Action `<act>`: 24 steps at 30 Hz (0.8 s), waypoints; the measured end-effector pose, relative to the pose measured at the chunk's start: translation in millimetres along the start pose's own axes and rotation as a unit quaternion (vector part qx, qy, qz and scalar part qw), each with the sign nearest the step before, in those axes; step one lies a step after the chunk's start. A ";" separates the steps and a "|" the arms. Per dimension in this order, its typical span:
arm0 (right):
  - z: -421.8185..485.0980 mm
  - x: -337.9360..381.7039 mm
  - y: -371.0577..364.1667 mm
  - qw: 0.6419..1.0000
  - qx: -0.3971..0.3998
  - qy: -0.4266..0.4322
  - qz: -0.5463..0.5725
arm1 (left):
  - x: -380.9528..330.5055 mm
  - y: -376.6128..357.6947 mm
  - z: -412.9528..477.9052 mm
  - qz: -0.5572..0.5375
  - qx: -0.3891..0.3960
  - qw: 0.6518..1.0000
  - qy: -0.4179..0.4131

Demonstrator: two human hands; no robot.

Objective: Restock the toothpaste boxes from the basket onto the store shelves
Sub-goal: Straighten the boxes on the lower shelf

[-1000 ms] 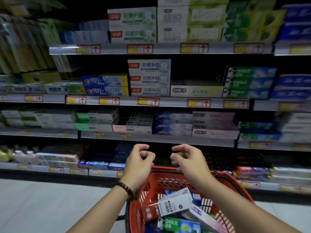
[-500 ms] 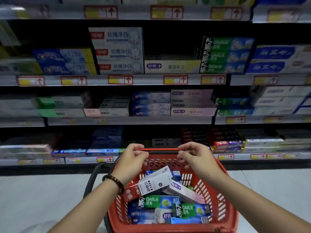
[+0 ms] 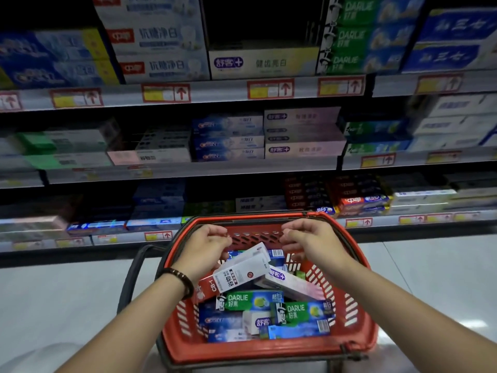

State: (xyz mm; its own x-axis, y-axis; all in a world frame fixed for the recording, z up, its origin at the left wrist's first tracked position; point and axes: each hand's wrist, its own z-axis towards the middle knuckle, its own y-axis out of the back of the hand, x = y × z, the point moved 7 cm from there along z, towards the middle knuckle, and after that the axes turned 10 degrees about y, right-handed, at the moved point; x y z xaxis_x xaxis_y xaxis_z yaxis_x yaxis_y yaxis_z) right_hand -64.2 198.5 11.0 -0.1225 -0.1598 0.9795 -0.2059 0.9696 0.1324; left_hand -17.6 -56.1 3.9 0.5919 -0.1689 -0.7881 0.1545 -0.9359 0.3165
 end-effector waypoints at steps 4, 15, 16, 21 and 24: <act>0.9 -0.9 -7.6 1.000 0.015 -0.020 0.013 | 8.4 -6.8 4.1 0.045 -0.003 0.999 0.007; 24.8 -27.0 -21.6 0.989 0.069 -0.041 -0.128 | 21.7 1.2 11.4 0.082 -0.021 0.996 0.031; 28.6 -34.4 -25.4 0.984 0.075 -0.039 -0.159 | 20.4 2.4 11.3 0.083 -0.020 0.996 0.028; 38.6 -59.9 -51.3 0.937 0.128 -0.006 -0.325 | 13.5 9.5 9.9 0.044 -0.020 0.999 0.020; 39.0 -67.9 -69.5 0.888 0.180 0.030 -0.422 | 9.1 14.4 6.0 0.024 -0.018 0.999 0.010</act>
State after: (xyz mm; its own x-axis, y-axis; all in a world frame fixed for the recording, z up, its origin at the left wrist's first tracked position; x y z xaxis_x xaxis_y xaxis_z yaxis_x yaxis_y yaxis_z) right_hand -79.4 134.8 -70.7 0.2715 -0.7807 0.5628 -0.4981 0.3863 0.7763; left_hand -14.8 -72.9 -1.9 0.6149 -0.2072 -0.7609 0.1542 -0.9147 0.3736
